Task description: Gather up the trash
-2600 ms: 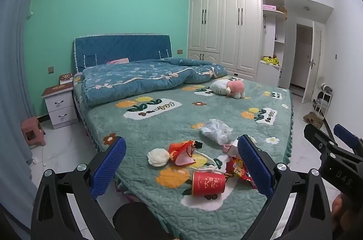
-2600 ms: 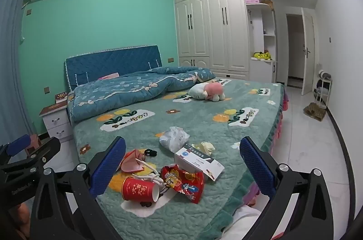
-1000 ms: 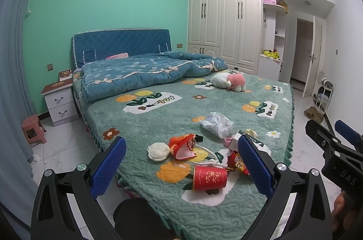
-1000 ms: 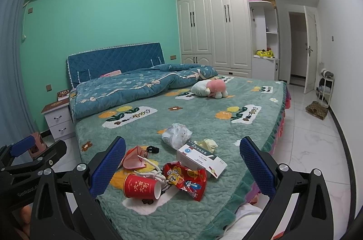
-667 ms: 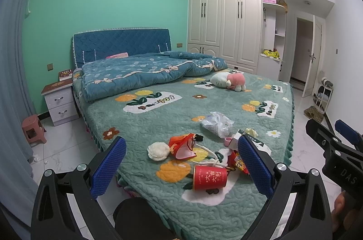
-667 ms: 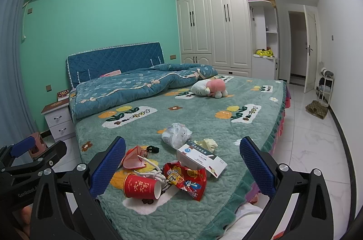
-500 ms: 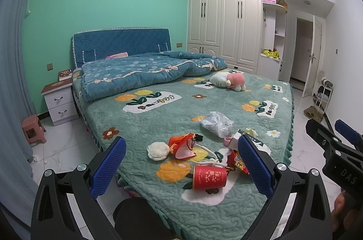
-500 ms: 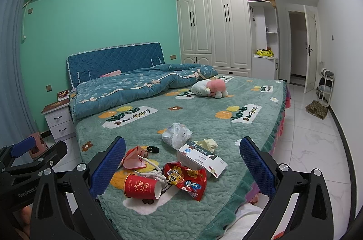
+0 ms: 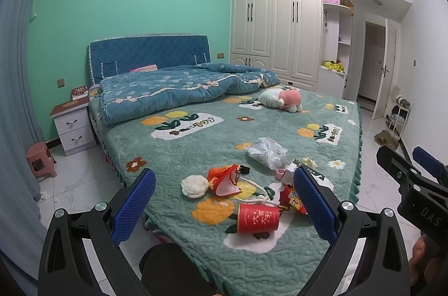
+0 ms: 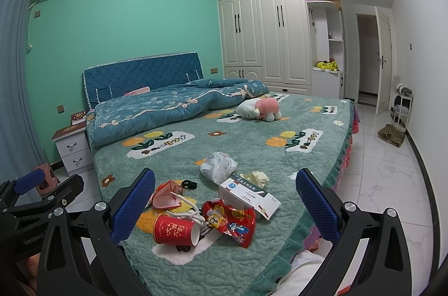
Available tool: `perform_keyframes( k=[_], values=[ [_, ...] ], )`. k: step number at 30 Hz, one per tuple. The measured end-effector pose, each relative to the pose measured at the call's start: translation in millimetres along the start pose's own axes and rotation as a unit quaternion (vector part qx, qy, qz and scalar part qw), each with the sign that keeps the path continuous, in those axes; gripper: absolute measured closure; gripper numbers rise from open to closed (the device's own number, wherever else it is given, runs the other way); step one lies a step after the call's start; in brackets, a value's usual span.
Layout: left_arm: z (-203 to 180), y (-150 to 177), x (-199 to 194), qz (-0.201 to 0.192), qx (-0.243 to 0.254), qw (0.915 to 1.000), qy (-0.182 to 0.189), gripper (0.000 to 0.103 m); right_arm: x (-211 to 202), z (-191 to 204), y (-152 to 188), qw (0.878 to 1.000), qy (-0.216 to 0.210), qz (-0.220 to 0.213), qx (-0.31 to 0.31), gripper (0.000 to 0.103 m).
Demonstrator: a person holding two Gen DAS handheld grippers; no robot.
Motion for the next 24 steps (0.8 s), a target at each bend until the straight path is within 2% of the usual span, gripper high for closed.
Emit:
perform_keyframes(
  k=[15,24],
  values=[
    [0,-10,-1,0.0,0.007,1.0,0.005,0.006,-2,2,-4,1.0,-0.003,-0.006,0.001,0.005],
    [5,-11,8,0.028,-0.01,0.9992,0.025,0.006,2,-4,-7,1.0,-0.011,0.013,0.007,0.005]
  ],
)
Point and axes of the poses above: each gripper's, at about its wrist camera, not at the fingertips, and x roughly the way its jaws point, z to its left, y to its underside, the point moved 1 cm from there along x, roughly the way its jaws point, and after that the axes turned 6 degrees about x, right-handed, at the moved point
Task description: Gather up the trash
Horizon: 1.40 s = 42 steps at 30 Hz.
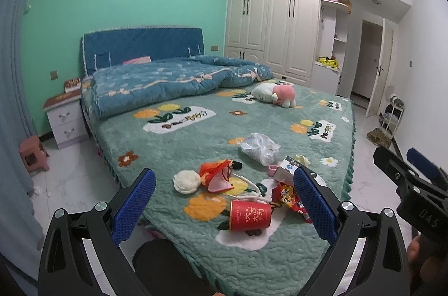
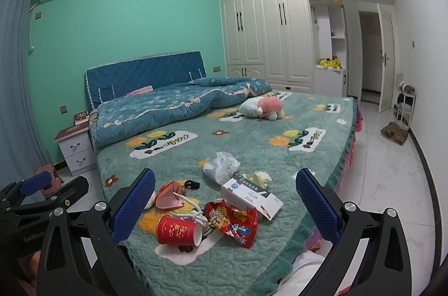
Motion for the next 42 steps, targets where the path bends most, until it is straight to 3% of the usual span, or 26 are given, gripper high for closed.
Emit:
perform_keyframes(
  k=[11,21,27,31,42],
  values=[
    [-10,10,37,0.074,0.018,0.9968,0.023,0.006,32,-10,11,0.999,-0.009,0.053,0.007,0.005],
    [-16,19,78,0.15,0.014,0.9863,0.067,0.006,71,-20,22,0.993,-0.022,0.112,0.022,0.005],
    [-16,37,114,0.222,-0.004,0.9679,0.119,0.006,98,-21,38,0.986,-0.035,0.16,0.029,0.005],
    [-16,45,138,0.252,-0.005,0.9614,0.109,0.006,109,-22,43,0.984,-0.032,0.175,0.029,0.005],
    [-34,60,188,0.287,0.021,0.9525,0.1,0.006,134,-34,53,0.978,-0.026,0.206,0.023,0.005]
  ],
)
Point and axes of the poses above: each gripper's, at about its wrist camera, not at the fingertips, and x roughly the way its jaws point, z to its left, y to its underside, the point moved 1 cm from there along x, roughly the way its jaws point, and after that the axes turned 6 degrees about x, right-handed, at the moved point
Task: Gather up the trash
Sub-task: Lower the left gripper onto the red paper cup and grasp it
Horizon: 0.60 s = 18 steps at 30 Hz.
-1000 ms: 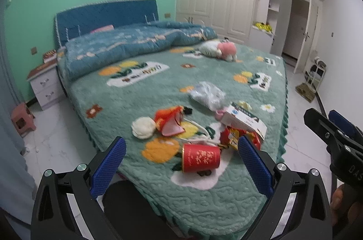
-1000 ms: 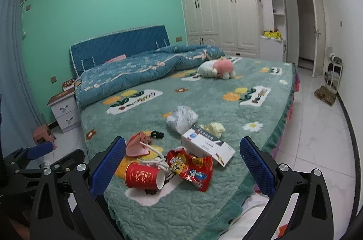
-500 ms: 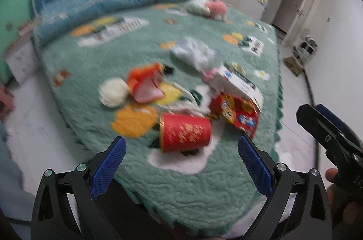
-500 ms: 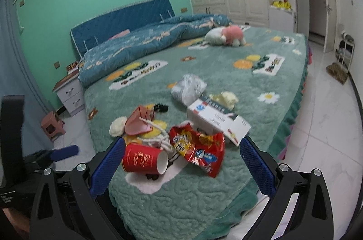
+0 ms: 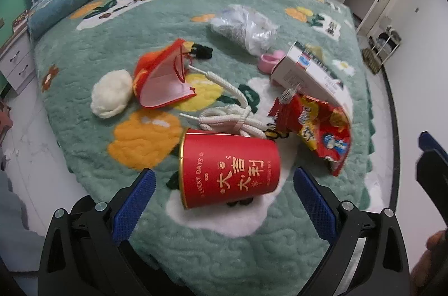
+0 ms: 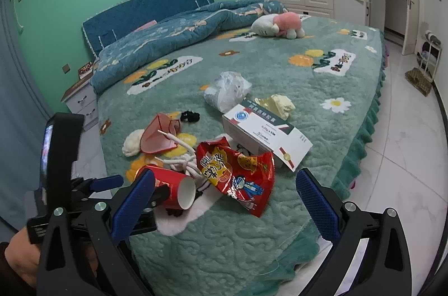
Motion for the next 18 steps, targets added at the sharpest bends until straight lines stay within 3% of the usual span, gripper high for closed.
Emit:
perform_keyframes(
  k=[6,18],
  values=[
    [1,-2,21,0.025,0.001,0.9997,-0.005,0.006,11,-9,1,1.0,0.002,0.015,0.006,0.005],
    [2,-6,45,0.039,0.017,0.9991,-0.004,0.009,37,-15,2,0.999,-0.001,0.04,0.006,0.005]
  ],
)
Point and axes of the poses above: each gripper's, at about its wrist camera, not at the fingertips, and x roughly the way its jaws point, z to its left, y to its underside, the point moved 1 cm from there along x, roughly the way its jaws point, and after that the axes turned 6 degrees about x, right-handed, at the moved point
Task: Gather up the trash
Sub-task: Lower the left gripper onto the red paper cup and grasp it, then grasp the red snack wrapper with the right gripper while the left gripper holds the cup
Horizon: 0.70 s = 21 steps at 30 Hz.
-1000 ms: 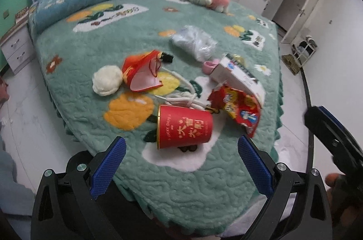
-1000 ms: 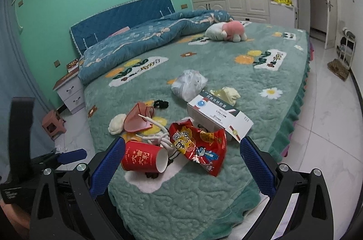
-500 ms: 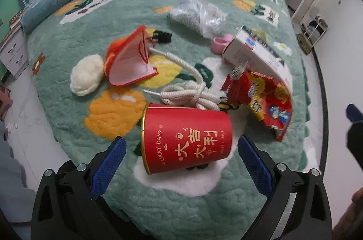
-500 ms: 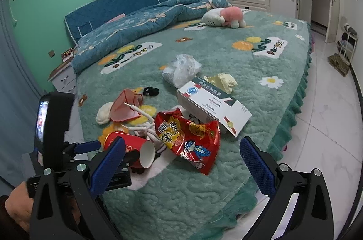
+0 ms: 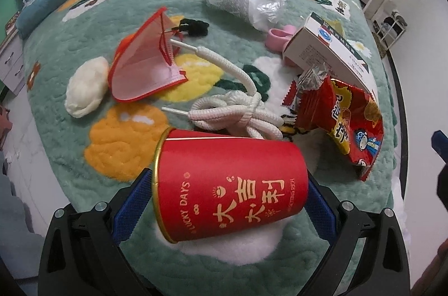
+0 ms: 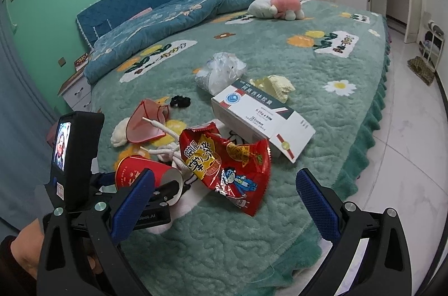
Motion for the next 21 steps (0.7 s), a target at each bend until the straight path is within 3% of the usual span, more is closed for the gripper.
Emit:
perform_keyframes(
  k=[1,7,15,17,21],
  values=[
    [-1,0,2,0.002,0.003,1.0,0.003,0.023,4,1,0,1.0,0.0,0.003,-0.003,0.005],
    [3,5,3,0.012,0.012,0.9994,0.03,0.024,27,-1,-2,1.0,0.001,0.021,-0.01,0.005],
    [6,7,2,0.018,0.013,0.999,0.039,0.024,64,-6,-6,0.998,0.004,0.054,-0.023,0.005],
    [6,8,2,0.018,0.014,0.999,0.039,0.024,72,-8,-6,0.998,-0.007,0.064,-0.02,0.023],
    [7,10,3,0.023,0.018,0.9987,0.043,0.024,92,-16,-3,0.995,-0.011,0.101,-0.001,0.032]
  ],
)
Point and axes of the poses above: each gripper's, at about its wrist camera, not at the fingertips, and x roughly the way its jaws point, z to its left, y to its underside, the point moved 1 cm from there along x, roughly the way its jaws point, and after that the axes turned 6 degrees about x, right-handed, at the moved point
